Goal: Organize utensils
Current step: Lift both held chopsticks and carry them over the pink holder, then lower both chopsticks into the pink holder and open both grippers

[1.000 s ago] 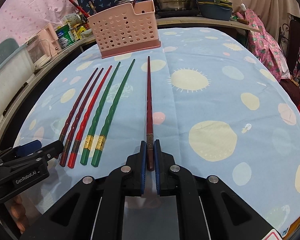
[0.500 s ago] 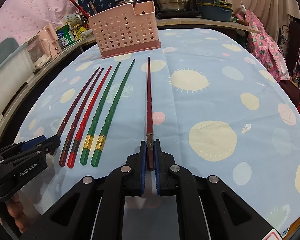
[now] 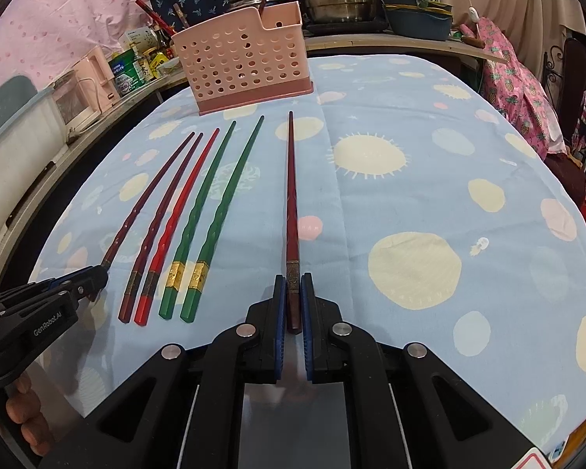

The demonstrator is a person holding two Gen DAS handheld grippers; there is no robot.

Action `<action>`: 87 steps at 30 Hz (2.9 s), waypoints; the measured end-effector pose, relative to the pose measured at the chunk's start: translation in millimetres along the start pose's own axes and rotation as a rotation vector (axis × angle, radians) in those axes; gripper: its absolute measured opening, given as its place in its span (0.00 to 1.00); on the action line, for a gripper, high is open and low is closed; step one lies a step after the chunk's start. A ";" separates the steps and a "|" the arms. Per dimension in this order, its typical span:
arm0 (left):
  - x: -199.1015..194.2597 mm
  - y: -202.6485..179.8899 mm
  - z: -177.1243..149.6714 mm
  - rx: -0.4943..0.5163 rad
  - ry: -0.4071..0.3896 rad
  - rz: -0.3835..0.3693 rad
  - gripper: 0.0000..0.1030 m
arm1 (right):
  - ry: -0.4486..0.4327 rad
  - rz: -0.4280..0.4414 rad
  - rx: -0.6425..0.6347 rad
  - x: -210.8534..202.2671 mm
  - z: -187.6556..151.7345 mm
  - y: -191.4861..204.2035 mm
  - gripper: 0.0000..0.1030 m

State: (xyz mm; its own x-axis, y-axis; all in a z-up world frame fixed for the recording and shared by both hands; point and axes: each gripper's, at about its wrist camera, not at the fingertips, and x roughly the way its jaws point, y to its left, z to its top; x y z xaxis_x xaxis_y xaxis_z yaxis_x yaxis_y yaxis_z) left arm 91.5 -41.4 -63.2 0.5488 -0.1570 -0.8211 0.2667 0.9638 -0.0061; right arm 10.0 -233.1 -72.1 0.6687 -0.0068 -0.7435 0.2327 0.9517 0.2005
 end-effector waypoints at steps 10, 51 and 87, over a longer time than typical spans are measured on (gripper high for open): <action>-15.6 13.3 2.8 -0.035 -0.010 -0.021 0.08 | -0.014 0.008 0.011 -8.8 0.1 0.5 0.07; -142.1 38.9 153.5 -0.069 -0.341 -0.093 0.07 | -0.380 0.123 0.052 -126.3 154.8 -14.5 0.07; -109.9 -30.9 357.7 -0.061 -0.587 -0.175 0.07 | -0.538 0.171 0.019 -52.1 368.0 31.1 0.07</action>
State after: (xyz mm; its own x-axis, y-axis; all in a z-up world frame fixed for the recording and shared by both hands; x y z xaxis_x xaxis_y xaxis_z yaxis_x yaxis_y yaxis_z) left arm 306.4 -131.1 231.3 0.8503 -0.3896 -0.3538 0.3556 0.9209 -0.1596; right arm 242.3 -316.3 207.6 0.9628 -0.0137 -0.2700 0.0990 0.9473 0.3048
